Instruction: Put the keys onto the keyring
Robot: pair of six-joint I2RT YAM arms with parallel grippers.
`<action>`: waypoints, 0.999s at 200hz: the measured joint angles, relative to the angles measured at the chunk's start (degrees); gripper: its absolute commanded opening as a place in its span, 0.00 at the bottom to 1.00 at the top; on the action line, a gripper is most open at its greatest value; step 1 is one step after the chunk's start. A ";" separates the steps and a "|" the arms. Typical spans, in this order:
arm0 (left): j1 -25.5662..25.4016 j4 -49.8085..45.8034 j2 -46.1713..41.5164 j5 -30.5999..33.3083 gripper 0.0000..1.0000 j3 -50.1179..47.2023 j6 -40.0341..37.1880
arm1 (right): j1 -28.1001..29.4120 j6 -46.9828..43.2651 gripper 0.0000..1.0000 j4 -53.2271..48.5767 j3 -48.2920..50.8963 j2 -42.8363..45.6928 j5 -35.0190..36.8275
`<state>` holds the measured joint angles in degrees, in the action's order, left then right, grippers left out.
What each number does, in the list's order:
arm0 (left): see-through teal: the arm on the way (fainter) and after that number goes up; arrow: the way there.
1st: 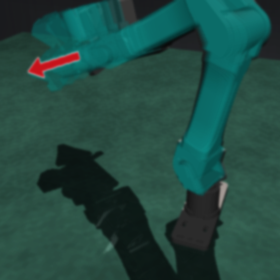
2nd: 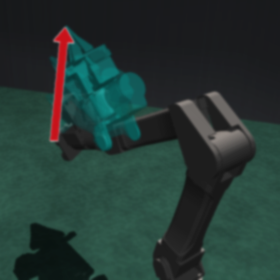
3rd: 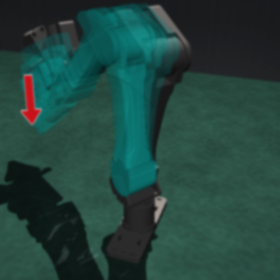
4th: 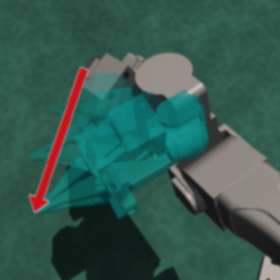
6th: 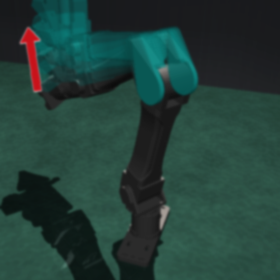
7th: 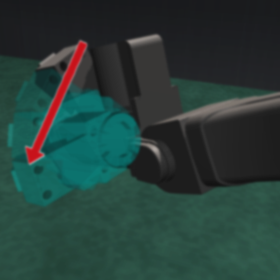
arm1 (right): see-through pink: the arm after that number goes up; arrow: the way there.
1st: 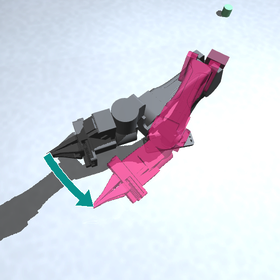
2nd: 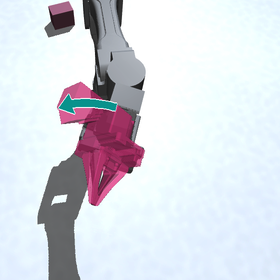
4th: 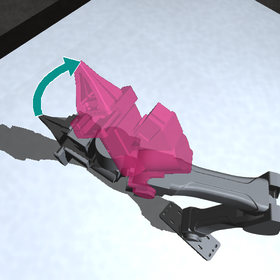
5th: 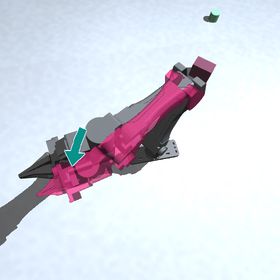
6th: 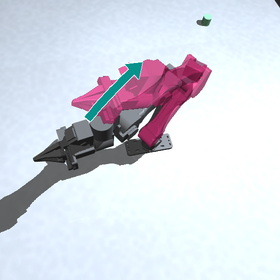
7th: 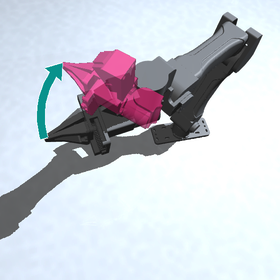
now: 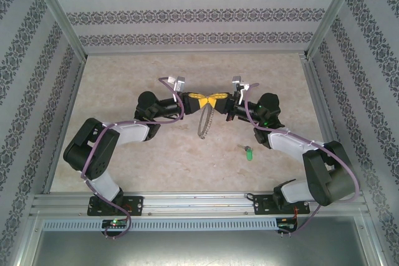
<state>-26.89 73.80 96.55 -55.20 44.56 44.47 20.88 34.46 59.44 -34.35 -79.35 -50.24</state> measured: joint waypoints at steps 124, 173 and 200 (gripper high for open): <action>-0.13 -17.81 -7.52 -0.85 0.00 0.00 -15.96 | -9.68 5.77 0.61 -0.02 4.57 5.62 9.01; -1.22 -24.59 -13.29 5.18 0.00 -1.90 -28.61 | -11.80 7.65 0.61 -3.17 9.27 5.62 13.25; -3.08 -24.39 -15.78 9.75 0.00 -5.31 -35.45 | -11.80 7.67 0.61 -4.81 11.10 5.53 14.53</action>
<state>-29.98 49.41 80.77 -45.45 39.24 9.02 9.08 42.13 54.63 -23.24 -73.82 -35.70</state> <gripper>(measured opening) 0.053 0.606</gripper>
